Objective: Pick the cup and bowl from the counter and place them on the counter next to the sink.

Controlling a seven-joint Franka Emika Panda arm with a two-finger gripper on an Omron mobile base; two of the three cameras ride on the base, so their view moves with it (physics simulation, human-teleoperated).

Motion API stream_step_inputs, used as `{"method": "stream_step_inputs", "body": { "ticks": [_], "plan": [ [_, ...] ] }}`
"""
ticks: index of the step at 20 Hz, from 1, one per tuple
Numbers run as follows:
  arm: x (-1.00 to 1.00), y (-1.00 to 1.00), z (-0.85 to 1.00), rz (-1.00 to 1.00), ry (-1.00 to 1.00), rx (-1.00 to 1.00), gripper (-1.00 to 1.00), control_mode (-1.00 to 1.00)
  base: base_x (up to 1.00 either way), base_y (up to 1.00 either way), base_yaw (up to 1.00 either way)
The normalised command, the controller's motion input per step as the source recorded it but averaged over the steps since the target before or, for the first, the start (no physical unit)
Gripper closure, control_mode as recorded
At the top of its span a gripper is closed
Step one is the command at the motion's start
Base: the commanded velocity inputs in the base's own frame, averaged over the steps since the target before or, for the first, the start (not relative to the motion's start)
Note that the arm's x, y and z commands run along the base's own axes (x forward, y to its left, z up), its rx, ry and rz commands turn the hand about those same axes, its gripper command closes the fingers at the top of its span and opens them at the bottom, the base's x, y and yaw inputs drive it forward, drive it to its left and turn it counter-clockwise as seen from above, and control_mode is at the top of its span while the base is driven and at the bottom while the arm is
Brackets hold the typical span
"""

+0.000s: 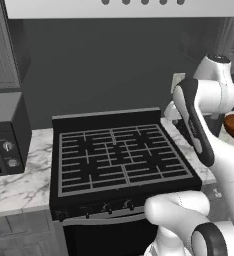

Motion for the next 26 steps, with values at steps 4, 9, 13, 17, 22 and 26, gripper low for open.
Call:
{"method": "stream_step_inputs", "body": {
  "ticks": [4, 9, 13, 17, 22, 26],
  "plan": [
    [-0.2, -0.58, 0.0, 0.0, 0.0, -0.02, -1.0, -1.0, 0.0, 0.0, 0.0],
    [0.0, -0.62, -0.03, -0.12, 0.01, 0.0, -1.0, -1.0, 0.0, 0.0, 0.0],
    [0.0, -0.56, 0.0, -0.19, 0.01, 0.0, -1.0, -1.0, 0.0, 0.0, 0.0],
    [-0.08, -0.52, -0.03, -0.27, 0.01, 0.0, -1.0, -1.0, 0.0, 0.0, 0.0],
    [-0.13, -0.5, -0.09, -0.25, 0.03, 0.0, -1.0, -1.0, 0.0, 0.0, 0.0],
    [-0.02, -0.55, -0.24, -0.18, 0.02, 0.0, -1.0, -1.0, 0.0, 0.0, 0.0]
  ]
}}
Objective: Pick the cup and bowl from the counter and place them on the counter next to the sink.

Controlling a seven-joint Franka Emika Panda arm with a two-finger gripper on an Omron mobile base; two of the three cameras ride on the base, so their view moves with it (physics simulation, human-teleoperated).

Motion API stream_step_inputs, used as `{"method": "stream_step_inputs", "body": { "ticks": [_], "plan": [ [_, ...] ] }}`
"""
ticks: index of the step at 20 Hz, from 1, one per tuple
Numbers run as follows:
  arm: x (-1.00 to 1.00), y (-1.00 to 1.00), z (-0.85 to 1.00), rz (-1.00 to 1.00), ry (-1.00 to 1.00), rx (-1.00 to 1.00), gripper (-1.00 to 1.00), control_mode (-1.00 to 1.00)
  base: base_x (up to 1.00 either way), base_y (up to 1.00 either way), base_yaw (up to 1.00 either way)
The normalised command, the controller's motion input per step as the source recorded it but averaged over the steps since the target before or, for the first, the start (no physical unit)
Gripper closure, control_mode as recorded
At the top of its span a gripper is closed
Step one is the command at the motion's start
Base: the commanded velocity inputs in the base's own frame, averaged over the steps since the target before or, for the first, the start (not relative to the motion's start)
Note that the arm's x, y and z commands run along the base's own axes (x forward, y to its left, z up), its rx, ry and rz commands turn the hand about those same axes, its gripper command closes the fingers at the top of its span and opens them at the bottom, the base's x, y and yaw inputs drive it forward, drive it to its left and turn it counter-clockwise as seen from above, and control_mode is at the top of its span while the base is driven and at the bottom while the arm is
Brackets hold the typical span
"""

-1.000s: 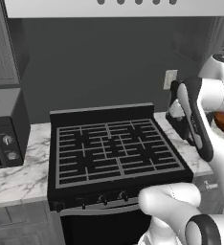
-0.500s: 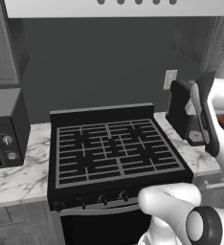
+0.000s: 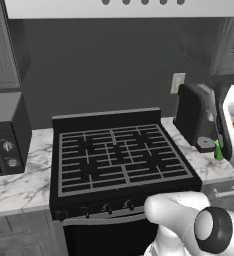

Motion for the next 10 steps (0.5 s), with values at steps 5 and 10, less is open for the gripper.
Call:
{"method": "stream_step_inputs", "body": {
  "ticks": [5, 10],
  "plan": [
    [0.0, -0.64, -0.26, -0.09, 0.0, 0.0, -1.0, -1.0, 0.0, 0.0, 0.0],
    [0.0, -0.64, -0.22, -0.02, 0.0, 0.01, -1.0, -1.0, 0.0, 0.0, 0.0]
  ]
}}
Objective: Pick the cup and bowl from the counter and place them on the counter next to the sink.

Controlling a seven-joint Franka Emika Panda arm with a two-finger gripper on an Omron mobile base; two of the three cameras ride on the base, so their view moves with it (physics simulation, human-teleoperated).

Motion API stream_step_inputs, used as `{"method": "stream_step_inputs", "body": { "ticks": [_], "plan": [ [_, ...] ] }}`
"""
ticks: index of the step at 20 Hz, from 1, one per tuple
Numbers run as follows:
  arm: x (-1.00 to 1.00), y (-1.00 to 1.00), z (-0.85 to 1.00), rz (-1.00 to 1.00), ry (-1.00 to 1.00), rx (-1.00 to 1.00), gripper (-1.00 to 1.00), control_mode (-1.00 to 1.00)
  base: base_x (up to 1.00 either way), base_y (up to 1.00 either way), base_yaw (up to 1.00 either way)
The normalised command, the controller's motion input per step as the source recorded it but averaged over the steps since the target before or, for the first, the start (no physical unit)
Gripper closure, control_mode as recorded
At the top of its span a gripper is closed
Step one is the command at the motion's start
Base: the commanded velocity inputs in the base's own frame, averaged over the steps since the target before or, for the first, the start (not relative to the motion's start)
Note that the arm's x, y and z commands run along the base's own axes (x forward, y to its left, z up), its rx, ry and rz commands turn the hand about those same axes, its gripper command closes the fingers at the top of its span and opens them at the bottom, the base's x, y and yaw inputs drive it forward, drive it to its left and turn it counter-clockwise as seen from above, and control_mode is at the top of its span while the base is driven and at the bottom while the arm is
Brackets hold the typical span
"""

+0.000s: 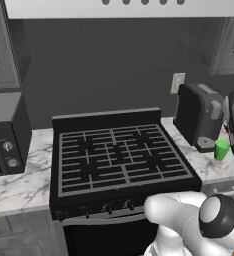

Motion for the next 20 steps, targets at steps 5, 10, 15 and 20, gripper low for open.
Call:
{"method": "stream_step_inputs", "body": {
  "ticks": [5, 10, 15, 20],
  "plan": [
    [0.0, -0.38, -0.16, 0.0, 0.0, 0.04, -1.0, -1.0, 0.0, 0.0, 0.0],
    [0.01, -0.09, -0.15, 0.0, 0.0, 0.03, -1.0, -1.0, 0.0, 0.0, 0.0],
    [0.29, 0.0, -0.12, 0.0, 0.0, 0.0, -1.0, -1.0, 0.0, 0.0, 0.0],
    [0.46, 0.0, -0.14, 0.0, 0.0, 0.0, -1.0, -1.0, 0.0, 0.0, 0.0]
  ]
}}
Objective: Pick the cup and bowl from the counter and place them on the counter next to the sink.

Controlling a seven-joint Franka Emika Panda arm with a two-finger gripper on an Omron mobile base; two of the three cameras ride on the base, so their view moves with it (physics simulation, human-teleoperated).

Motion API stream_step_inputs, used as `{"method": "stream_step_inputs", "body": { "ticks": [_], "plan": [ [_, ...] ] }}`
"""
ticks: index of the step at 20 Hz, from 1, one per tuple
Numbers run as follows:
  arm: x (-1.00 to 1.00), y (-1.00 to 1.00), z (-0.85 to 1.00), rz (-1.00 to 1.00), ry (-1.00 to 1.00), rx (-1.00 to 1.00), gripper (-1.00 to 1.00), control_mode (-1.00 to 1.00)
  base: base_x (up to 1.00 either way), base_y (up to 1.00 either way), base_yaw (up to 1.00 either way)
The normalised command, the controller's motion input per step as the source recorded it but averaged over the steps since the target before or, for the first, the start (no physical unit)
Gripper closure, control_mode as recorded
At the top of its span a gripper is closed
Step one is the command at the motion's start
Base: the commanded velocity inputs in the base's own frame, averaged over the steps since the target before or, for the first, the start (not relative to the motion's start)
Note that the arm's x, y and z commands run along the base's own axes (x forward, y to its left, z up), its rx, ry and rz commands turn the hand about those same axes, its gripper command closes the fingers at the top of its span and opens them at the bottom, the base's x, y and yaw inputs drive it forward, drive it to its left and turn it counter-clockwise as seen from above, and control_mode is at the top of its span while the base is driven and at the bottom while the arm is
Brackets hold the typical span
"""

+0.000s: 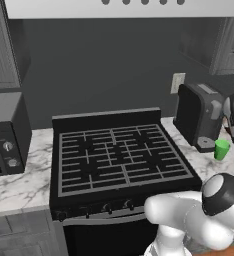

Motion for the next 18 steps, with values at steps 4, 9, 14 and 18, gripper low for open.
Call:
{"method": "stream_step_inputs", "body": {
  "ticks": [4, 9, 14, 18],
  "plan": [
    [0.42, -0.1, -0.2, 0.0, 0.0, 0.0, -1.0, -1.0, 0.0, 0.0, 0.0],
    [0.17, -0.31, -0.18, 0.01, 0.01, 0.0, -1.0, -1.0, 0.0, 0.0, 0.0],
    [0.0, -0.41, -0.17, 0.02, 0.0, 0.0, -1.0, -1.0, 0.0, 0.0, 0.0],
    [0.01, -0.21, -0.12, 0.02, 0.0, 0.0, -1.0, -1.0, 0.0, 0.0, 0.0]
  ]
}}
